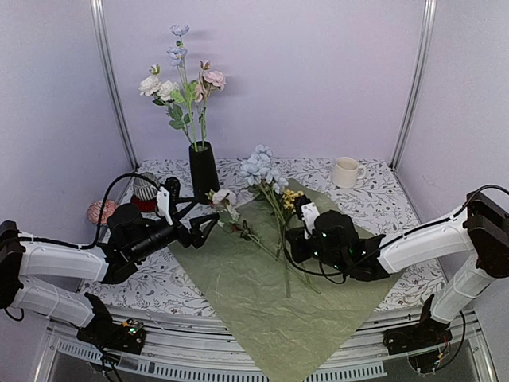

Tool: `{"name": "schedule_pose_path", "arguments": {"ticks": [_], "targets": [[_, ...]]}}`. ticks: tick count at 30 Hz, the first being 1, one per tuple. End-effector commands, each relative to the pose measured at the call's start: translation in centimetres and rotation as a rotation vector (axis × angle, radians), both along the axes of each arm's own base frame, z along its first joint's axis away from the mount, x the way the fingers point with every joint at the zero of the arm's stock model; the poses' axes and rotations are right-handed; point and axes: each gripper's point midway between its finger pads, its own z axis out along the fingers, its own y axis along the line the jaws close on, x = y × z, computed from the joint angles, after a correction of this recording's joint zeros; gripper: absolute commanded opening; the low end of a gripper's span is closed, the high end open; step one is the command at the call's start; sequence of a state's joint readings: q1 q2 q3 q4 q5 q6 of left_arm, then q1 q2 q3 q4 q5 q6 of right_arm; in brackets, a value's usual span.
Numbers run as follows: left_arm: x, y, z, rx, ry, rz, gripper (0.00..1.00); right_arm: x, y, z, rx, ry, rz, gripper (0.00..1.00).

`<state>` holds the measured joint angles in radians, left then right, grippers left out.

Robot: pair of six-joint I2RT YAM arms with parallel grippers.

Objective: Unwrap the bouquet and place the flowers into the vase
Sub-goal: Pick up the fake flower from the flattened wrapping paper.

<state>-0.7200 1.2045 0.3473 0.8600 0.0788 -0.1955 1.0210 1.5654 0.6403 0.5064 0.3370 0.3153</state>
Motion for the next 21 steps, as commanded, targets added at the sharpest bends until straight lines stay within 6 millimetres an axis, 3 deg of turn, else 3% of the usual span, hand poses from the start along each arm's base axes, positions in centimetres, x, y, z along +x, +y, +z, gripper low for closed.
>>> {"name": "schedule_pose_path", "arguments": {"ticks": [1, 7, 14, 21], "targets": [[-0.2, -0.7, 1.6, -0.025, -0.029, -0.021, 0.97, 1.6, 0.8, 1.1, -0.048, 0.065, -0.089, 0.04], [-0.2, -0.6, 1.6, -0.022, -0.031, -0.017, 0.97, 1.1, 1.7, 4.2, -0.038, 0.084, -0.066, 0.04], [-0.5, -0.9, 1.6, -0.031, -0.026, -0.038, 0.97, 0.7, 1.2, 5.2, 0.028, 0.07, -0.064, 0.04], [-0.8, -1.3, 1.5, -0.039, -0.023, -0.066, 0.97, -1.4, 2.1, 12.2, 0.243, -0.074, 0.097, 0.05]]}}
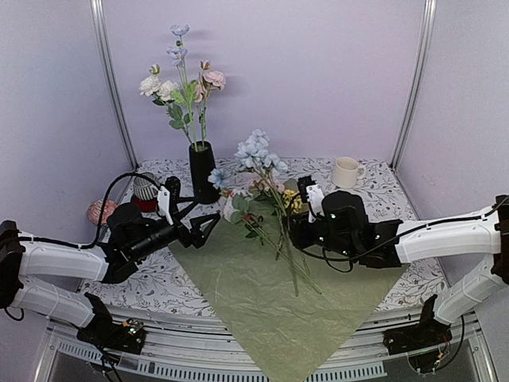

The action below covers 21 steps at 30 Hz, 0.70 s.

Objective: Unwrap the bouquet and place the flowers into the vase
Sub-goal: Pick up the fake flower from the flattened wrapping paper, then pass from the right arm to the left

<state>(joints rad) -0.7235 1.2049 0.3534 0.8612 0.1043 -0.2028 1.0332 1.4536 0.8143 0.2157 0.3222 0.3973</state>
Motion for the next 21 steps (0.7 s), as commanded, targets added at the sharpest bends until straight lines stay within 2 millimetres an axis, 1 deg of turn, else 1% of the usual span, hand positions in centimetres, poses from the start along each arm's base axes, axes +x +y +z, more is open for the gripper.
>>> {"name": "schedule_pose_path", "arguments": {"ticks": [1, 4, 6, 8, 9, 12, 14, 16, 21], "targets": [[-0.5, -0.8, 1.3, -0.033, -0.027, -0.037, 0.97, -1.6, 1.0, 7.3, 0.214, -0.152, 0.115, 0.06], [-0.6, -0.8, 1.4, -0.037, -0.034, -0.04, 0.98, -1.9, 0.9, 10.3, 0.276, -0.22, 0.131, 0.07], [-0.7, -0.8, 1.5, -0.038, -0.038, -0.043, 0.97, -1.6, 0.7, 12.1, 0.309, -0.258, 0.115, 0.07], [-0.8, -0.7, 1.6, -0.039, -0.041, -0.045, 0.97, -1.2, 0.7, 13.3, 0.328, -0.285, 0.093, 0.08], [-0.8, -0.7, 1.6, -0.041, -0.043, -0.046, 0.98, -1.0, 0.8, 13.5, 0.335, -0.291, 0.084, 0.08], [-1.0, -0.6, 1.8, -0.045, -0.049, -0.049, 0.98, -1.5, 1.9, 13.1, 0.361, -0.311, 0.145, 0.04], [-1.0, -0.7, 1.9, -0.051, -0.05, -0.054, 0.98, -2.2, 3.2, 11.6, 0.373, -0.303, 0.22, 0.04], [-1.2, -0.8, 2.0, -0.057, -0.049, -0.065, 0.97, -3.1, 4.3, 10.5, 0.4, -0.292, 0.294, 0.04], [-1.5, -0.8, 2.2, -0.073, -0.047, -0.081, 0.97, -3.6, 6.5, 8.0, 0.433, -0.229, 0.373, 0.04]]}}
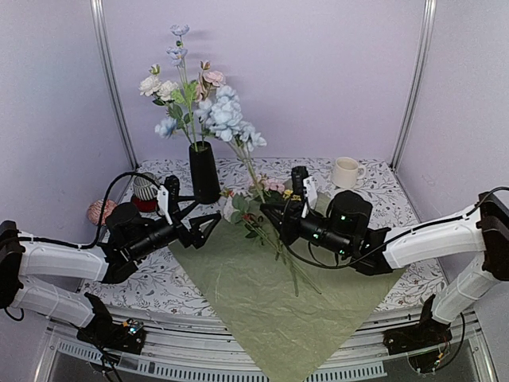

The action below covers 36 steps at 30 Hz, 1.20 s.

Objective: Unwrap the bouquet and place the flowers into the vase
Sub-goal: Pass from the right arm to the left

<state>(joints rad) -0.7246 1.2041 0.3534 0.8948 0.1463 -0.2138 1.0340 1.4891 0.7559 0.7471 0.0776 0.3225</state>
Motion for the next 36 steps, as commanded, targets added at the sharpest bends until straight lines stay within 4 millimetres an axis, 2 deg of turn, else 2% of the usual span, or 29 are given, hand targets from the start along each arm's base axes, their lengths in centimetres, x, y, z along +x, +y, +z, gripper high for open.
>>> {"name": "schedule_pose_path", "arguments": {"ticks": [1, 12, 19, 23, 27, 31, 36], "targets": [[-1.0, -0.4, 1.4, -0.046, -0.027, -0.041, 0.97, -1.5, 2.4, -0.4, 0.064, -0.004, 0.137, 0.04], [-1.3, -0.9, 1.1, -0.068, -0.007, -0.076, 0.98, -1.9, 3.6, -3.1, 0.123, 0.005, 0.171, 0.03], [-3.3, -2.6, 1.3, -0.088, -0.031, -0.234, 0.95, -2.8, 4.2, -3.2, 0.159, -0.025, 0.193, 0.03], [-3.4, -3.0, 1.1, -0.089, -0.023, -0.26, 0.94, -3.7, 4.8, -2.9, 0.161, -0.064, 0.211, 0.03], [-3.7, -3.0, 1.5, -0.102, -0.033, -0.275, 0.92, -3.9, 5.5, -3.5, 0.136, -0.078, 0.224, 0.03], [-4.1, -2.7, 1.9, -0.115, -0.048, -0.274, 0.87, -4.2, 6.4, -4.6, 0.117, -0.068, 0.243, 0.03], [-3.9, -2.5, 2.1, -0.116, -0.045, -0.264, 0.71, -4.5, 7.5, -5.7, 0.091, -0.063, 0.259, 0.03]]}}
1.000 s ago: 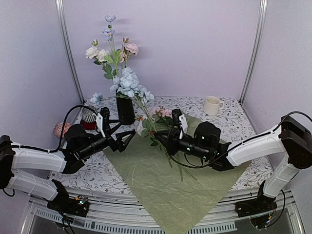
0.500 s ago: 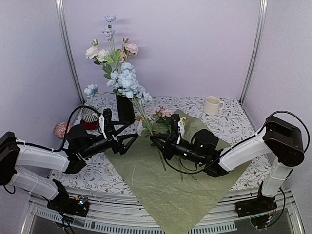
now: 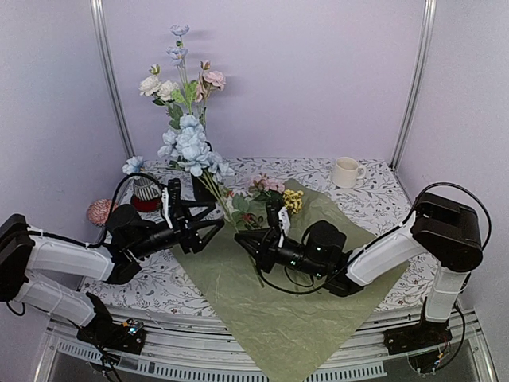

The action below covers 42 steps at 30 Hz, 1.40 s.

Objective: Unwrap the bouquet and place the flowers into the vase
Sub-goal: Pass from the right arm to the left

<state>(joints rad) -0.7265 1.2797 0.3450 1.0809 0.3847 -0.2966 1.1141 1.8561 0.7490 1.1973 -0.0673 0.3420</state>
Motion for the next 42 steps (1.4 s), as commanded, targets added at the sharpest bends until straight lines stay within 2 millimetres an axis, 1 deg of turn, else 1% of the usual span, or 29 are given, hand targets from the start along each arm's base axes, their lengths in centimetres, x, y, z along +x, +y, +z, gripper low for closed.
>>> {"name": "schedule_pose_path", "arguments": {"ticks": [1, 5, 13, 19, 22, 23, 25, 26, 31, 34, 35, 37, 39, 42], "targets": [[-0.7, 0.0, 0.8, -0.023, -0.02, -0.019, 0.69, -0.8, 1.5, 0.5, 0.015, -0.039, 0.034, 0.03], [-0.6, -0.2, 0.6, -0.016, -0.012, -0.021, 0.62, -1.1, 2.1, 0.0, -0.003, -0.056, 0.039, 0.03], [-0.1, -0.5, 0.1, 0.003, 0.01, -0.014, 0.52, -1.7, 2.9, -0.6, -0.046, -0.106, 0.036, 0.04], [-0.1, -0.5, 0.2, 0.007, 0.001, -0.012, 0.33, -1.9, 3.3, -1.5, -0.067, -0.115, 0.051, 0.06], [-0.1, -0.5, 0.3, 0.007, -0.003, -0.008, 0.23, -1.9, 3.4, -2.0, -0.077, -0.112, 0.054, 0.1], [0.0, -0.4, 0.3, 0.007, -0.004, -0.005, 0.18, -1.9, 3.4, -2.2, -0.079, -0.113, 0.053, 0.14], [0.1, -0.3, 0.2, 0.01, -0.003, 0.003, 0.11, -1.9, 3.4, -2.4, -0.082, -0.112, 0.051, 0.26], [0.1, -0.3, 0.2, 0.011, -0.003, 0.007, 0.08, -1.9, 3.3, -2.6, -0.086, -0.115, 0.049, 0.28], [0.3, -0.1, 0.2, 0.016, -0.006, 0.027, 0.0, -1.7, 2.8, -3.1, -0.087, -0.128, 0.03, 0.44], [0.5, 0.0, 0.1, 0.022, -0.007, 0.041, 0.0, -1.3, 1.9, -3.2, -0.077, -0.128, -0.012, 0.65], [0.6, 0.1, 0.1, 0.025, -0.007, 0.046, 0.0, -1.1, 1.4, -3.0, -0.064, -0.128, -0.032, 0.75], [0.7, 0.1, 0.0, 0.03, -0.007, 0.054, 0.0, -0.8, 0.2, -3.0, -0.045, -0.129, -0.072, 0.87], [0.8, 0.3, -0.1, 0.035, -0.008, 0.065, 0.0, -0.5, -1.1, -2.7, -0.016, -0.132, -0.102, 0.94], [1.1, 0.3, -0.3, 0.044, -0.01, 0.078, 0.0, -0.3, -2.7, -2.3, 0.032, -0.138, -0.119, 0.99]]}}
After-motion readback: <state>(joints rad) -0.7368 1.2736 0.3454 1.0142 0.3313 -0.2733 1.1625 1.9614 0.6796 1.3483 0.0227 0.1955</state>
